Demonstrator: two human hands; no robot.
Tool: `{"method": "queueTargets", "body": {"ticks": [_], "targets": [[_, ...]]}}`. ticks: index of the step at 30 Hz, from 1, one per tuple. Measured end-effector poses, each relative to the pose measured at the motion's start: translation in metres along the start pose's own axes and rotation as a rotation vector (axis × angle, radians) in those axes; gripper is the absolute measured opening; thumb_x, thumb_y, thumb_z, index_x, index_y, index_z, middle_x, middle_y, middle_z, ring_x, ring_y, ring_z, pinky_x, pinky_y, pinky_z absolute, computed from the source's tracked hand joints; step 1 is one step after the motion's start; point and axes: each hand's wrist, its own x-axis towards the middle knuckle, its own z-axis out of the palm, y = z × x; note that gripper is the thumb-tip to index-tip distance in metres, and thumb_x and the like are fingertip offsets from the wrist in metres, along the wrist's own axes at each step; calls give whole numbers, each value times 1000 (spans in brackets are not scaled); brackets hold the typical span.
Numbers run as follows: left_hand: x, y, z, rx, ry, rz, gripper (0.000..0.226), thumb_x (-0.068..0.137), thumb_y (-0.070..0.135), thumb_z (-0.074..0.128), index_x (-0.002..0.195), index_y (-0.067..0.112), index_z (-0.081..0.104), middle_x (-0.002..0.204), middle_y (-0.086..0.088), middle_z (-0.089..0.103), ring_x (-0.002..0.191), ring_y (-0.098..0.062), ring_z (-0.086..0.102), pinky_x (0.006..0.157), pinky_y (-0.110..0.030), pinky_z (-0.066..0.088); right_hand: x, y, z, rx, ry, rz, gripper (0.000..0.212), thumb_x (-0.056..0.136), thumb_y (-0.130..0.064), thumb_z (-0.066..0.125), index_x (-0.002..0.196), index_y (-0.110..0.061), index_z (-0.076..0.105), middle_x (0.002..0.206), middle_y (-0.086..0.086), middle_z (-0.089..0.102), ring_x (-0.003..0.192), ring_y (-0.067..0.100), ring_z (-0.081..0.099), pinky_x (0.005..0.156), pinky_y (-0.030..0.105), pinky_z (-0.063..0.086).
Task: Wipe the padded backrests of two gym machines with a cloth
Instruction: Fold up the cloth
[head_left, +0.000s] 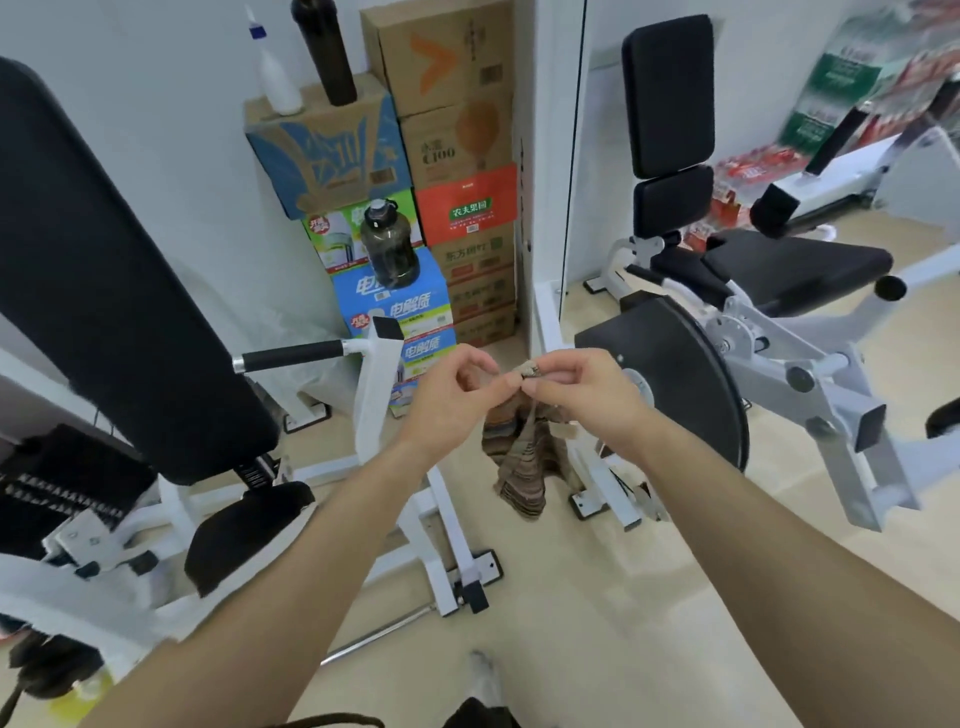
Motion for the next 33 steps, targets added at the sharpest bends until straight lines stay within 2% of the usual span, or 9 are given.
{"method": "queueTargets", "body": {"ticks": [4, 7, 12, 16, 18, 21, 28, 31, 33], "targets": [[32, -21, 10, -25, -327, -113, 53, 81, 27, 83, 128, 27, 59, 133, -1, 57, 119, -12, 56, 101, -30, 48, 25, -7, -38, 46, -89, 68, 12, 96, -11, 65, 104, -6, 71, 95, 17, 74, 83, 20, 66, 76, 34, 54], [60, -26, 16, -207, -352, -157, 32, 85, 5, 76, 115, 0, 66, 114, -11, 72, 98, -11, 67, 94, -30, 53, 50, -6, -62, 85, -53, 78, 9, 99, -13, 60, 93, -13, 68, 73, -3, 69, 70, 10, 63, 69, 27, 52], [117, -22, 17, -360, -270, -174, 24, 85, 15, 77, 70, 27, 62, 87, -8, 64, 89, -22, 56, 87, -38, 43, 96, 6, -92, 136, 32, 110, 11, 102, -16, 56, 94, -12, 62, 86, -1, 74, 83, 15, 68, 81, 31, 58], [160, -9, 27, -369, -294, -187, 25, 96, 14, 63, 74, 23, 55, 92, -11, 55, 94, -23, 53, 92, -40, 45, 133, 8, -107, 160, 68, 157, 24, 104, -17, 53, 115, 3, 52, 102, 14, 75, 93, 24, 73, 88, 40, 59], [177, -6, 35, -300, -275, -173, 22, 93, 40, 60, 75, 30, 53, 89, -5, 54, 92, -21, 54, 94, -46, 48, 148, 2, -109, 141, 75, 135, 15, 105, -18, 50, 109, -4, 55, 85, 5, 75, 76, 16, 72, 72, 32, 57], [194, 10, 45, -300, -247, -148, 24, 102, 43, 49, 82, 30, 48, 88, -2, 57, 84, -20, 59, 75, -43, 54, 168, -8, -119, 173, 150, 17, 14, 103, -24, 54, 97, -17, 65, 89, 5, 73, 83, 26, 68, 79, 43, 51], [224, 45, 69, -609, -170, -406, 46, 104, 44, 45, 121, 8, 66, 113, -18, 73, 103, -32, 71, 89, -41, 57, 172, 44, -141, 593, -206, 336, 100, 78, -87, 42, 130, -3, 61, 136, 20, 60, 131, 34, 53, 118, 52, 26], [230, 32, 78, -714, -144, -555, 38, 102, 46, 49, 110, 16, 71, 108, -15, 74, 98, -30, 71, 89, -43, 56, 174, 66, -143, 577, -193, 328, 71, 79, -67, 68, 121, -10, 67, 124, 20, 65, 116, 35, 57, 110, 46, 36], [231, 14, 88, -849, -165, -617, 35, 99, 38, 58, 129, 19, 57, 123, -18, 68, 108, -33, 69, 90, -50, 57, 179, 72, -146, 489, -110, 278, 43, 88, -35, 70, 121, -8, 67, 126, 20, 67, 120, 40, 59, 111, 48, 40]]}}
